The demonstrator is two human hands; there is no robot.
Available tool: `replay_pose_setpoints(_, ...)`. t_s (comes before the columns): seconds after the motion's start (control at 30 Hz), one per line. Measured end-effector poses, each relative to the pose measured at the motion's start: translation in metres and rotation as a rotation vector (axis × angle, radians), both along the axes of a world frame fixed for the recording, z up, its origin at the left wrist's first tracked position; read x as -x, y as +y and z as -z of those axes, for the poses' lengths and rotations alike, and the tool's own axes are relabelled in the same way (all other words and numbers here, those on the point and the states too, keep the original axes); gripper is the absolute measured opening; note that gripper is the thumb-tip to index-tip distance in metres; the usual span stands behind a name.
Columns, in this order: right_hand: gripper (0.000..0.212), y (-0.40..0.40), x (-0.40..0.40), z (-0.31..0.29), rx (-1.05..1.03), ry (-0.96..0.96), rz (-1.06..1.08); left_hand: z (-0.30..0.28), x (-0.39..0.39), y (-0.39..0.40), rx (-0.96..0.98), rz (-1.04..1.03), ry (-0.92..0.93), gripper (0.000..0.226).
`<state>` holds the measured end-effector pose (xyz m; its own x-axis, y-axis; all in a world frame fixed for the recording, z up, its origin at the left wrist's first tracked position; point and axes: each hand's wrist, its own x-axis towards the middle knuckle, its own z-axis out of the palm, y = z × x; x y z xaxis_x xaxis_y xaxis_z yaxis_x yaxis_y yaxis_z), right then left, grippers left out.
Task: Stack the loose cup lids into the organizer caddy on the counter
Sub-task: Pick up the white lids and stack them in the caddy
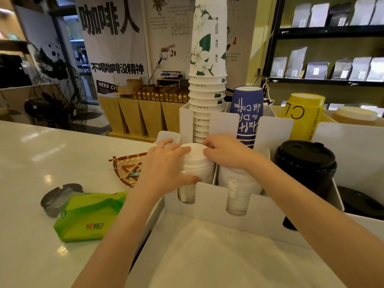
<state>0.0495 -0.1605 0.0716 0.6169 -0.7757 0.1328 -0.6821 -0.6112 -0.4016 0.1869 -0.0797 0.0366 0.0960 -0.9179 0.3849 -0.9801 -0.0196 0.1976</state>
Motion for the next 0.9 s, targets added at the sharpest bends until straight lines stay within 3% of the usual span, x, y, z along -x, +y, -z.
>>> replay_pose_setpoints(0.27,0.028,-0.0061,-0.0036,0.004,0.038,0.036,0.004,-0.0064,-0.0031,0.0022,-0.144,0.054,-0.021,0.079)
replay_pose_setpoints(0.5,0.018,-0.0077,-0.0083,0.0081,0.161,0.088,0.017,-0.0068,0.0005,0.0024,-0.119,0.037,-0.042,0.077)
replay_pose_setpoints(0.67,0.025,-0.0031,-0.0081,0.0086,0.283,0.135,0.01,-0.0071,0.0014,0.0037,-0.111,0.056,0.008,0.074)
replay_pose_setpoints(0.9,0.034,-0.0012,-0.0039,0.0063,0.299,0.092,-0.035,-0.0091,-0.0053,0.0049,-0.128,0.033,0.037,0.076)
